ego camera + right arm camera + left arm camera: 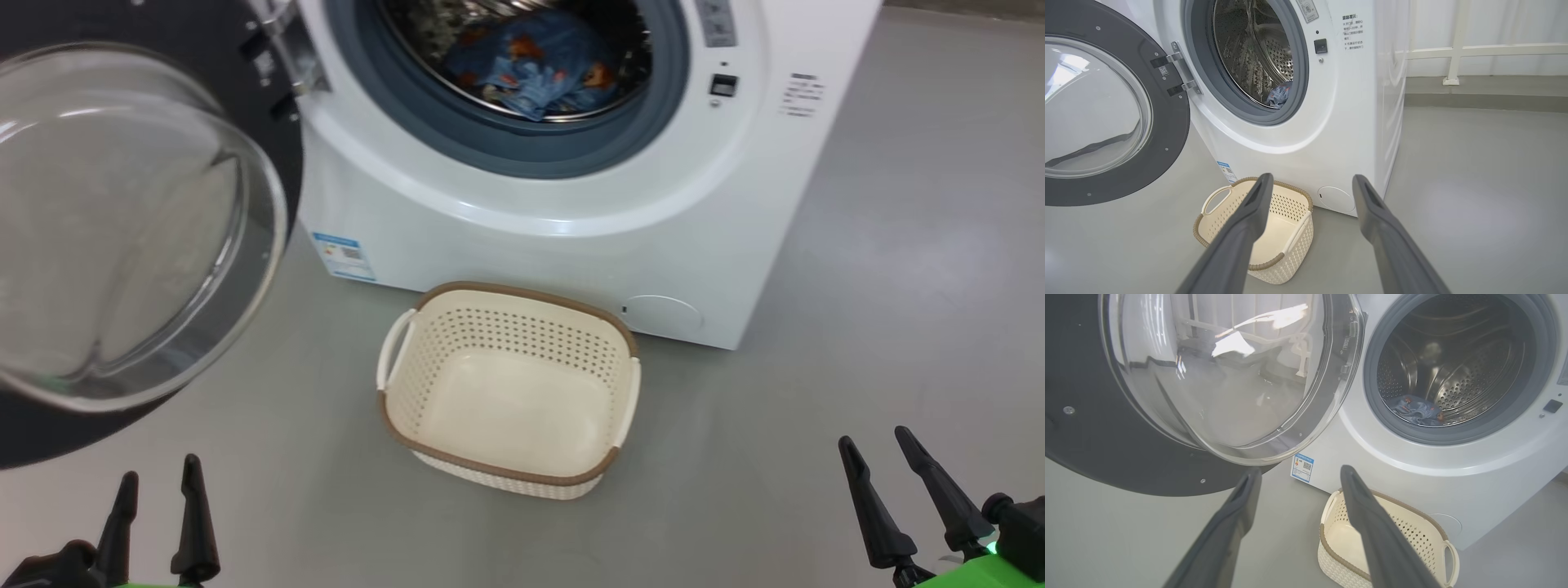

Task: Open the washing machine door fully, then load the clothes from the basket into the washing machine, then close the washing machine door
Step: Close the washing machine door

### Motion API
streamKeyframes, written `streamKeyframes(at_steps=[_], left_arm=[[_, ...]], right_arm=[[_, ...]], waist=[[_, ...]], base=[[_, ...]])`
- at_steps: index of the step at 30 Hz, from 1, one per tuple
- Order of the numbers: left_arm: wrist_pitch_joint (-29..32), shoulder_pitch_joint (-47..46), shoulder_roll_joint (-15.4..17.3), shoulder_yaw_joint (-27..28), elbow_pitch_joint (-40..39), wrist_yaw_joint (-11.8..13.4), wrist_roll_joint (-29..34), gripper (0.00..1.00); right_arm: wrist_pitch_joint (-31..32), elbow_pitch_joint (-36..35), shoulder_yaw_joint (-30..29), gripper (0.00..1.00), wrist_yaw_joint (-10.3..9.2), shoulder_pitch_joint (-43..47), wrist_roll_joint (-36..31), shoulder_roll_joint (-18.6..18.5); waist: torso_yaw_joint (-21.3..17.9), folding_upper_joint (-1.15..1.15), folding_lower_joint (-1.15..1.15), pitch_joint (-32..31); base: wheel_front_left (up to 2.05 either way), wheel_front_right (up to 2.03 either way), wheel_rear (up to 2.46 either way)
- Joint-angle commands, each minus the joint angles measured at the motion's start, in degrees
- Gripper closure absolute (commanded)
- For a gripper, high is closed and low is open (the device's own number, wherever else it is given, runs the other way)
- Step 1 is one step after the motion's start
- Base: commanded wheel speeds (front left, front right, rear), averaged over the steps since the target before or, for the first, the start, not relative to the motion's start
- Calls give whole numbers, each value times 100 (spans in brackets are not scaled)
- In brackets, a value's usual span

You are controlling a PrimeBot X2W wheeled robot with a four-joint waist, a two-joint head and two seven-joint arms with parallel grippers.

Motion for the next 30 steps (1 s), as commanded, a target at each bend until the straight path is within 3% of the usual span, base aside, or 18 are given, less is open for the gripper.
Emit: streamKeyframes(at_steps=[1, 14, 30], left_arm=[[-21, -19, 82, 220, -161, -9, 5, 0], [-21, 166, -107, 241, -159, -9, -31, 0], [-21, 388, -202, 497, -405, -9, -206, 0]], right_arm=[[-27, -97, 146, 0, 16, -175, 51, -167], [-27, 22, 460, 0, 16, -286, 105, -314], [-27, 253, 1046, 0, 16, -877, 238, -512]], waist=[[469, 0, 0, -17], [1475, 0, 0, -82], [1577, 0, 0, 69]], base=[[0, 0, 0], [0, 0, 0], [0, 0, 0]])
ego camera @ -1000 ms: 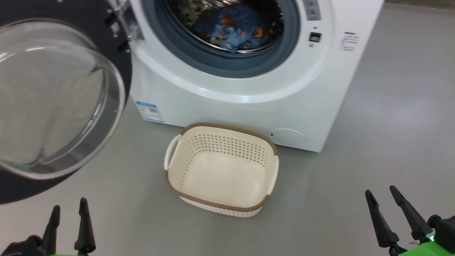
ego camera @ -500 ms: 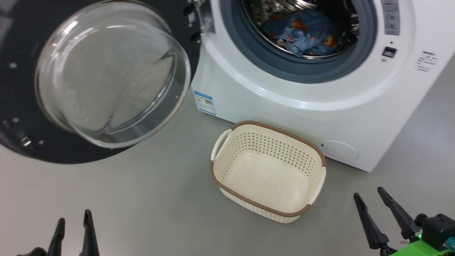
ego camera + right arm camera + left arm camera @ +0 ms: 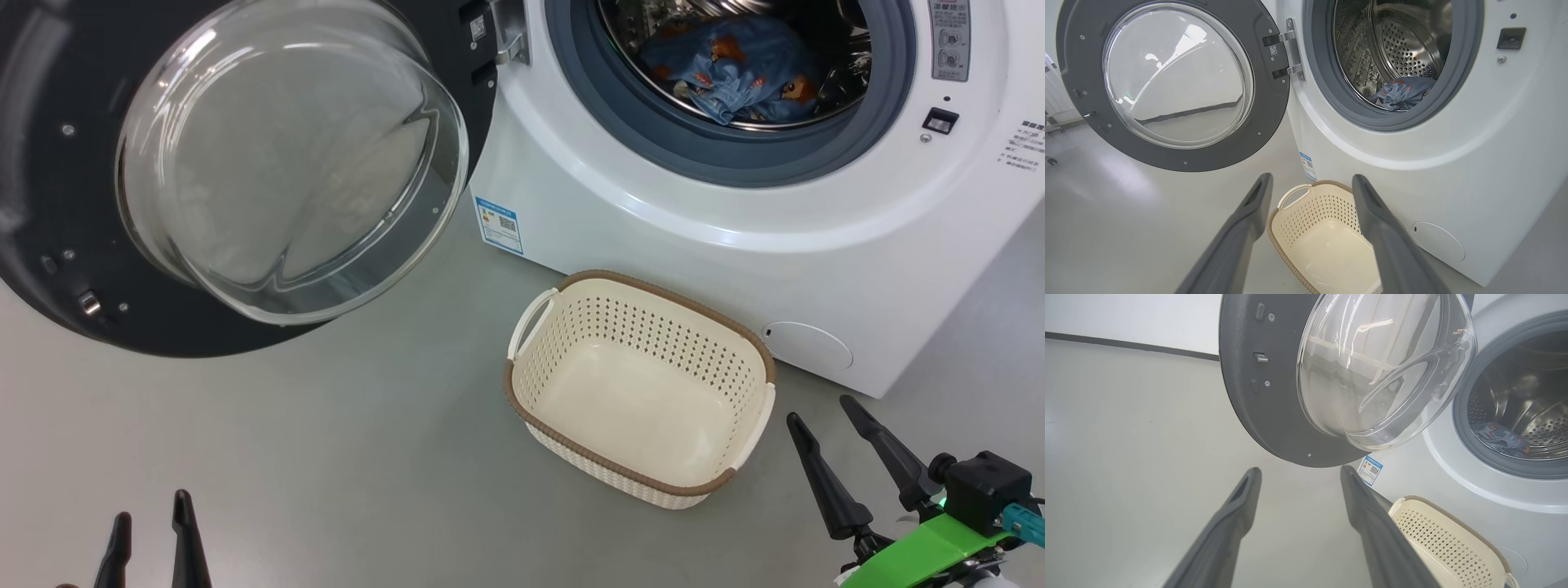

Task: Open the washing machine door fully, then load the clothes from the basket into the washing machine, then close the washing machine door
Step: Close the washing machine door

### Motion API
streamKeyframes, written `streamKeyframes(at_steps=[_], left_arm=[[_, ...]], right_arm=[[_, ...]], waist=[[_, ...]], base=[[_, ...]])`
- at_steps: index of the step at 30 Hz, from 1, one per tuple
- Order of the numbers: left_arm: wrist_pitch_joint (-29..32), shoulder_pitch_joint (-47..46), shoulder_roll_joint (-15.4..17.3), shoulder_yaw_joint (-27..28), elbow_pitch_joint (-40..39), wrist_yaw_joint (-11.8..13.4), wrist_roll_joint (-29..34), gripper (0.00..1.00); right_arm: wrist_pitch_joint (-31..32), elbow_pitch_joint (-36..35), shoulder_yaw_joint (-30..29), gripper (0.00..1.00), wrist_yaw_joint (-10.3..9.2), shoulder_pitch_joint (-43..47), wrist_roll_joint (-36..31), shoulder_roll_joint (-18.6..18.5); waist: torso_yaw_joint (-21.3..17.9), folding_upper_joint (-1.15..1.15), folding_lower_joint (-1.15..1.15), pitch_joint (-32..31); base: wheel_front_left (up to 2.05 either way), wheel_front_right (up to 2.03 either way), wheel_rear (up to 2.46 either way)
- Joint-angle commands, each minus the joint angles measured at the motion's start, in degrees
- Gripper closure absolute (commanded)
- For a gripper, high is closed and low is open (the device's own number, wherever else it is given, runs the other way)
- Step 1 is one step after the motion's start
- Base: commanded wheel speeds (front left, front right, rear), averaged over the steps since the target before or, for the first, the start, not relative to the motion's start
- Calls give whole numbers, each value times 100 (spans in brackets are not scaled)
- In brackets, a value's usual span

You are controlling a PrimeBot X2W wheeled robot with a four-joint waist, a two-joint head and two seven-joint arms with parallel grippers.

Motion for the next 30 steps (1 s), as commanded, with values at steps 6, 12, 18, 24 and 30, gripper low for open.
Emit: streamKeyframes(at_steps=[6, 12, 18, 24, 30], left_arm=[[-22, -210, 76, 346, -370, -9, -194, 55], [-22, -696, 306, 764, -925, -9, -308, 100], [-22, -1520, 1219, 1263, -1103, -9, -1006, 100], [-22, -2526, 2178, 1737, -668, -9, -1930, 100], [-8, -3421, 2977, 1624, 618, -9, -3249, 100]], right_arm=[[-28, -104, 18, 0, 16, -69, 72, -61], [-28, -166, -237, 0, 16, 217, 33, 108], [-28, -287, -380, 0, 16, 439, -37, 233], [-28, -352, -443, 0, 16, 398, -75, 223], [-28, -381, -448, 0, 16, 325, -112, 205]], waist=[[-20, 0, 0, 18], [-57, 0, 0, -23], [-160, 0, 0, -27], [-324, 0, 0, 156], [-476, 0, 0, 354]], base=[[0, 0, 0], [0, 0, 0], [0, 0, 0], [0, 0, 0], [0, 0, 0]])
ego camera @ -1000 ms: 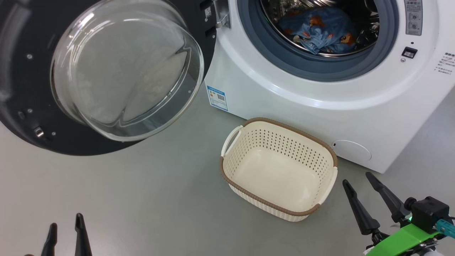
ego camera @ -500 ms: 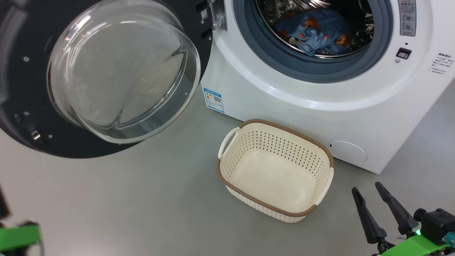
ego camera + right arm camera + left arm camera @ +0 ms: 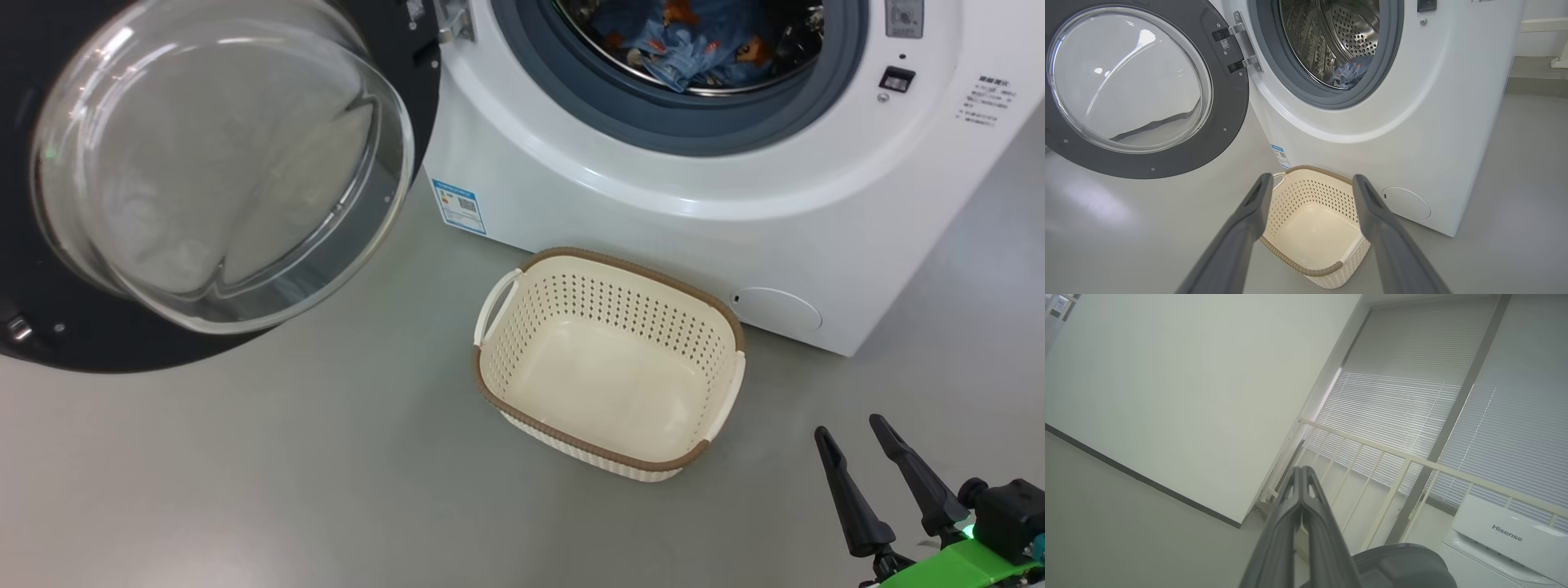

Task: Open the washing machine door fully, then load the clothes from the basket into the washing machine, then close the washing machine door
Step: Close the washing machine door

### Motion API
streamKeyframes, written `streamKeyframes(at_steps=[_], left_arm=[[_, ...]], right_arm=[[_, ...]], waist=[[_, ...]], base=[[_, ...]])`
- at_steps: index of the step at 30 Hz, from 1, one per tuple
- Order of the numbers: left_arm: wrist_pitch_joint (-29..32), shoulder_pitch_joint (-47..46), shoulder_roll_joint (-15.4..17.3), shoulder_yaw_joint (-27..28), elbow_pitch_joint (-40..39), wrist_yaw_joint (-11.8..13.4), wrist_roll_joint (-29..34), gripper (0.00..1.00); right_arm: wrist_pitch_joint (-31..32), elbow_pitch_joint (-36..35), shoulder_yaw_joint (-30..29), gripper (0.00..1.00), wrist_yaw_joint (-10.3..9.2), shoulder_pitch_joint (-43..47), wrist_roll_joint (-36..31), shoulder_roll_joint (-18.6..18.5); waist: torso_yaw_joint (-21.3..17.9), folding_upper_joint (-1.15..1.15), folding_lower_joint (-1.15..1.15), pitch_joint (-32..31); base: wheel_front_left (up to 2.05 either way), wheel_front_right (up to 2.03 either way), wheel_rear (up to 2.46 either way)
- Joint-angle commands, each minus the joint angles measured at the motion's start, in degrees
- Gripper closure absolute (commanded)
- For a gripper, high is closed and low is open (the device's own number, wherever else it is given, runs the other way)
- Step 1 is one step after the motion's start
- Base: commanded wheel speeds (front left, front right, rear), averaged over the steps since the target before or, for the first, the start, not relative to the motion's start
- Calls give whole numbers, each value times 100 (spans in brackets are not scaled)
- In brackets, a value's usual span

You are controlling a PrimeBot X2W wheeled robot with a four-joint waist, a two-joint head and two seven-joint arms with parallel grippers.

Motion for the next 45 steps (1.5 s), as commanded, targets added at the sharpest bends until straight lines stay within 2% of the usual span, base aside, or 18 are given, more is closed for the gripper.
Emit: streamKeyframes(at_steps=[1, 3, 4, 7, 10, 17, 26, 30, 39, 45], left_arm=[[81, -366, 598, 5, 311, -10, -387, 100], [437, -637, 820, -125, 798, -10, -963, 100], [437, -637, 820, -125, 798, -10, -963, 100], [1110, -963, 1096, -296, 1421, -10, -1638, 100], [1666, -1249, 1325, -461, 1924, -10, -2039, 100], [2696, -1680, 1643, -888, 2588, -10, -2476, 100], [3268, -1932, 1735, -1139, 2889, -10, -2763, 100], [3316, -1969, 1750, -1114, 2968, -10, -2878, 100], [3439, -1921, 1782, -1245, 2979, -10, -2922, 100], [3739, -1871, 1703, -1387, 2921, -10, -3020, 100]], right_arm=[[-28, -160, 123, 0, 16, -161, -77, -110], [-28, -161, 150, 0, 16, -196, -81, -122], [-28, -161, 150, 0, 16, -196, -81, -122], [-28, -170, 148, 0, 16, -238, -85, -140], [-28, -177, 141, 0, 16, -239, -96, -156], [-28, -235, 148, 0, 16, -285, -108, -247], [-28, -366, 154, 0, 16, -389, -171, -400], [-28, -394, 176, 0, 16, -464, -188, -434], [-28, -394, 180, 0, 16, -504, -189, -427], [-28, -380, 181, 0, 16, -529, -202, -400]], waist=[[-126, 0, 0, 129], [-190, 0, 0, 179], [-190, 0, 0, 179], [-250, 0, 0, 260], [-294, 0, 0, 335], [-395, 0, 0, 539], [-470, 0, 0, 918], [-501, 0, 0, 1038], [-519, 0, 0, 1055], [-501, 0, 0, 1019]], base=[[0, 0, 0], [0, 0, 0], [0, 0, 0], [0, 0, 0], [0, 0, 0], [0, 0, 0], [0, 0, 0], [0, 0, 0], [0, 0, 0], [0, 0, 0]])
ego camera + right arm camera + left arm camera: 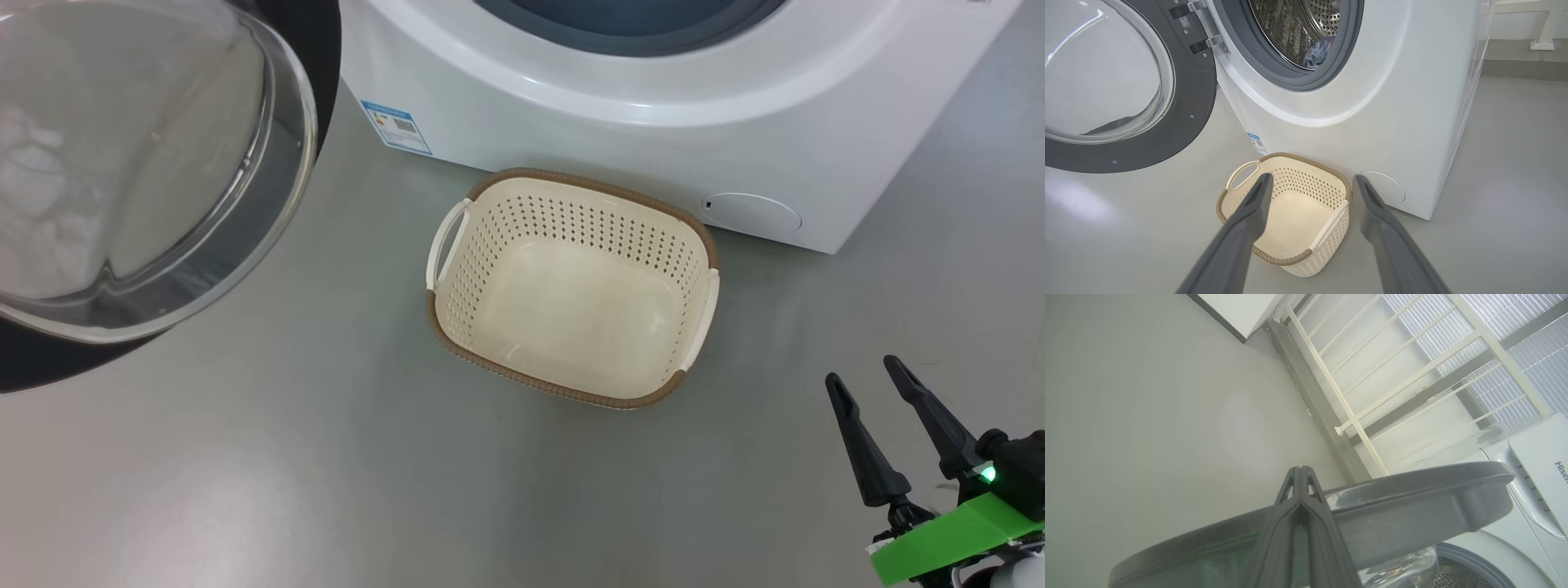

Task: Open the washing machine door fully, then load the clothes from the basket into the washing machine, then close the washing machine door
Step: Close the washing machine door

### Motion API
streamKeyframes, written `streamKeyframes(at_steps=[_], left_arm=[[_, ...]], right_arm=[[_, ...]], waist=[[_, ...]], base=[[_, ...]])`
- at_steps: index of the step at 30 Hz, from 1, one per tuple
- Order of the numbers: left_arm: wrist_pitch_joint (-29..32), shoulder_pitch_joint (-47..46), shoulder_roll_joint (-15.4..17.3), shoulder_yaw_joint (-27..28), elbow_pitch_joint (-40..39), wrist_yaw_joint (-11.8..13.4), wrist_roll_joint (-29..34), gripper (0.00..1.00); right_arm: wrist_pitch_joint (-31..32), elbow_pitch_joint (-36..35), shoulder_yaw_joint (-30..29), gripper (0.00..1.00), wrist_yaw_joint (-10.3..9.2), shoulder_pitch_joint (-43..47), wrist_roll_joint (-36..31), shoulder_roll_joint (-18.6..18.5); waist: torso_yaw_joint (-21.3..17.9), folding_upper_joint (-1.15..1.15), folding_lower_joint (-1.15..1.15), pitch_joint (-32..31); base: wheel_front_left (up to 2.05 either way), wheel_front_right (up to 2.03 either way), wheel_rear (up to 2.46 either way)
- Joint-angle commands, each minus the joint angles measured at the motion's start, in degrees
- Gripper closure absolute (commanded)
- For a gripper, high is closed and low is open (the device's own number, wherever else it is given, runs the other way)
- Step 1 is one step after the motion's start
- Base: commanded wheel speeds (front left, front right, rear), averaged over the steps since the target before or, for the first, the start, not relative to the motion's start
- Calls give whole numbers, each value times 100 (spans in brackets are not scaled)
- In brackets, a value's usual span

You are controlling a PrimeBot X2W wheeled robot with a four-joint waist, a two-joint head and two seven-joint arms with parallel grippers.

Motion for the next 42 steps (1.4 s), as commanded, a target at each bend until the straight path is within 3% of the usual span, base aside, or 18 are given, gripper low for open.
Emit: streamKeyframes(at_steps=[1, 17, 42], left_arm=[[238, -43, 300, 6, -174, -17, -76, 100], [826, 210, 279, -320, -683, -17, -185, 100], [1874, 644, 383, -378, -1416, -17, -707, 100]], right_arm=[[-27, -121, 132, 0, 16, -77, -32, -55], [-27, -88, 133, 0, 16, -44, -29, 95], [-27, -56, 81, 0, 16, 81, 3, 215]], waist=[[10, 0, 0, -18], [109, 0, 0, -193], [178, 0, 0, -487]], base=[[0, 0, 0], [0, 0, 0], [0, 0, 0]])
